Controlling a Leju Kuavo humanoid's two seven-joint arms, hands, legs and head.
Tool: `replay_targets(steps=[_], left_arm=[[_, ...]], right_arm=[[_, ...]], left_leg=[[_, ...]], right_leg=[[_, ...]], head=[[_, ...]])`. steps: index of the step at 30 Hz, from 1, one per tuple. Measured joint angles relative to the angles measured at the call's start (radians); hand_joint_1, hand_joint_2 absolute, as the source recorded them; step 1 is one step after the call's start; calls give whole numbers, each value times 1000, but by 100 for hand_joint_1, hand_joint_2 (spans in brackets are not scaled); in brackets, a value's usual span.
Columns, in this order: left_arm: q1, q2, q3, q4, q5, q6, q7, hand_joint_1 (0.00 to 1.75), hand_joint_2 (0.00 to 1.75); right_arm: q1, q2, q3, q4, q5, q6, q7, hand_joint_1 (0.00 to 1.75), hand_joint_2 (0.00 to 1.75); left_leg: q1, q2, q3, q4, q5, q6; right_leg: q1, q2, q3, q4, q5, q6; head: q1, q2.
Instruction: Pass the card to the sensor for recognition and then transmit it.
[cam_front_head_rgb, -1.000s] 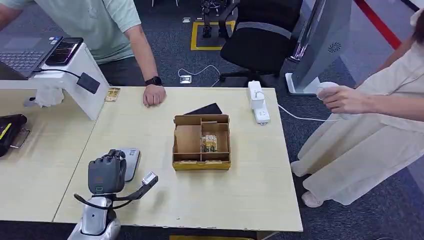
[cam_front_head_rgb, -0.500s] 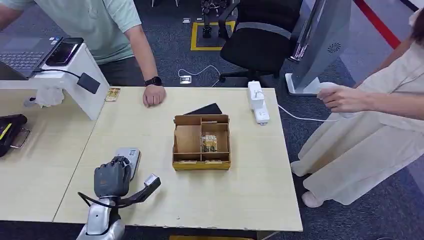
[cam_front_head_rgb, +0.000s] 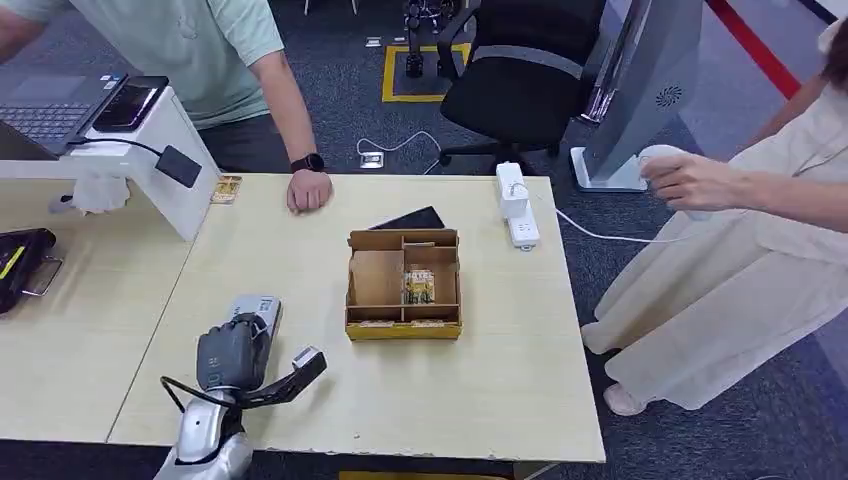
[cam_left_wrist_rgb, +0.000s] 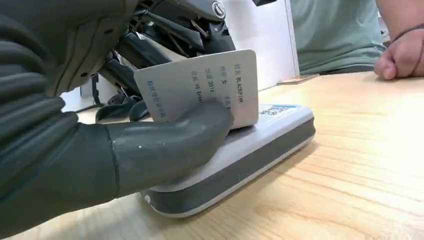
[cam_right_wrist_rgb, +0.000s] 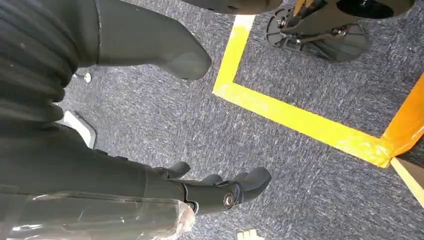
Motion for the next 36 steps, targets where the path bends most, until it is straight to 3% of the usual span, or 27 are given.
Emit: replay_targets(steps=[7,14,17,24,36], left_arm=[[-6,0,-4,0,29,-3,-1,175,175],[-4,-3,-11,-53,65,151,-34,175,175],[-5,-12,-7,-100,61,182,-69,175,175],[-28,-47,62,-173,43,188,-138,175,175],[-101,-84,106,-190,121,188,-150,175,175]], right_arm=[[0,0,0,0,-13,0,0,0,175],[0,0,0,0,-10,-8,8,0,175],[0,0,0,0,-7,-15,14,0,175],[0,0,1,0,5,-16,23,0,175],[0,0,8,0,13,-16,31,0,175]], left_leg=[[0,0,1,0,0,0],[0,0,1,0,1,1],[0,0,0,0,1,1],[0,0,0,0,1,1],[0,0,0,1,1,1]], right_leg=[[0,0,1,0,0,0],[0,0,1,0,1,0],[0,0,0,0,1,0],[0,0,0,0,1,0],[-1,0,0,0,1,0]], head=[[0,0],[0,0],[0,0],[0,0],[0,0]])
